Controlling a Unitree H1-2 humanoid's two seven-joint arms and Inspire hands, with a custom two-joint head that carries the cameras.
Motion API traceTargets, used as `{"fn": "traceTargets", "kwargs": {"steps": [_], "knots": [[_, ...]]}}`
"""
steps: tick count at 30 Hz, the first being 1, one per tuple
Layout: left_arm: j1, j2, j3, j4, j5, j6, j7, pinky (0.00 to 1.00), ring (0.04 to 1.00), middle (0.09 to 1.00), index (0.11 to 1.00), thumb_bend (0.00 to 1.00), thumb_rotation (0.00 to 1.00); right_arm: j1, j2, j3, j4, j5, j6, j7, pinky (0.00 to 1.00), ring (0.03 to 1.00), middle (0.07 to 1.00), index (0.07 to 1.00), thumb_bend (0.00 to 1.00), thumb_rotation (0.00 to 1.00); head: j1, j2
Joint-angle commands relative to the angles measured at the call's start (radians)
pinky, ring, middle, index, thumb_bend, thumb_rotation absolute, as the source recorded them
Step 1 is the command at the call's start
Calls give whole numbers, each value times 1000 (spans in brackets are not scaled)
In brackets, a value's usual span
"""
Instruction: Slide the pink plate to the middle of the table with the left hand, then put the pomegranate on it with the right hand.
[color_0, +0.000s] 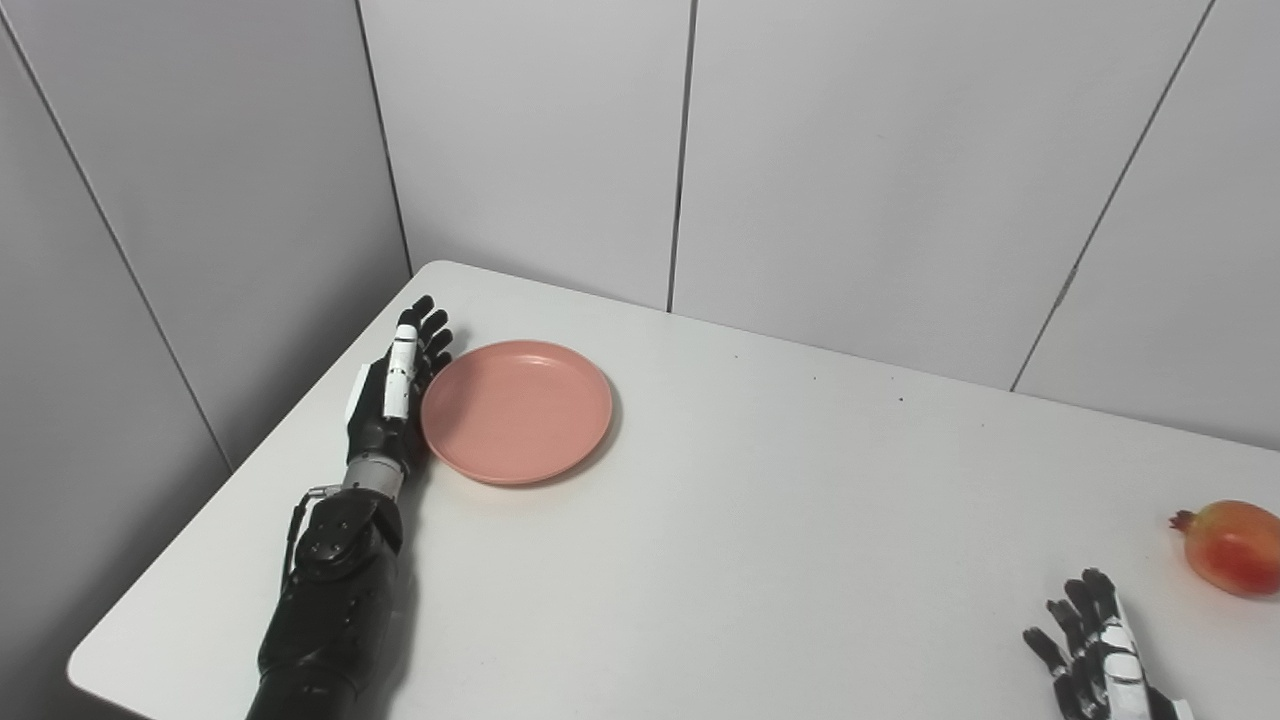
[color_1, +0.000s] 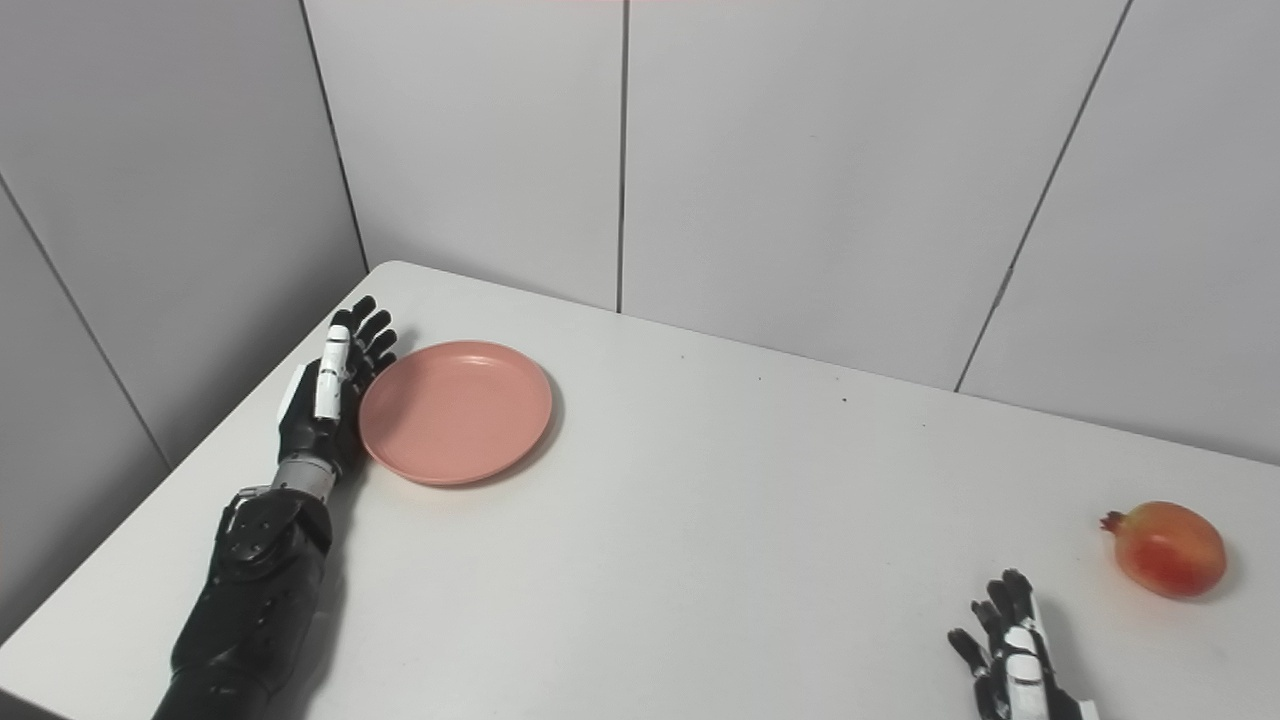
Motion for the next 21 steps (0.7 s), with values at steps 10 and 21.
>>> {"fn": "traceTargets", "kwargs": {"steps": [10, 21], "knots": [[9, -63, -64, -50, 12, 46, -23, 959, 947, 944, 934, 454, 1000, -11, 10, 4, 1, -8, -29, 3, 1000, 1000, 1000, 1000, 152, 1000, -18, 0], [7, -92, -114, -106, 42, 86, -14, 932, 932, 934, 917, 459, 1000, -12, 15, 11, -2, -12, -27, 1, 1000, 1000, 1000, 1000, 144, 1000, -33, 0]]}}
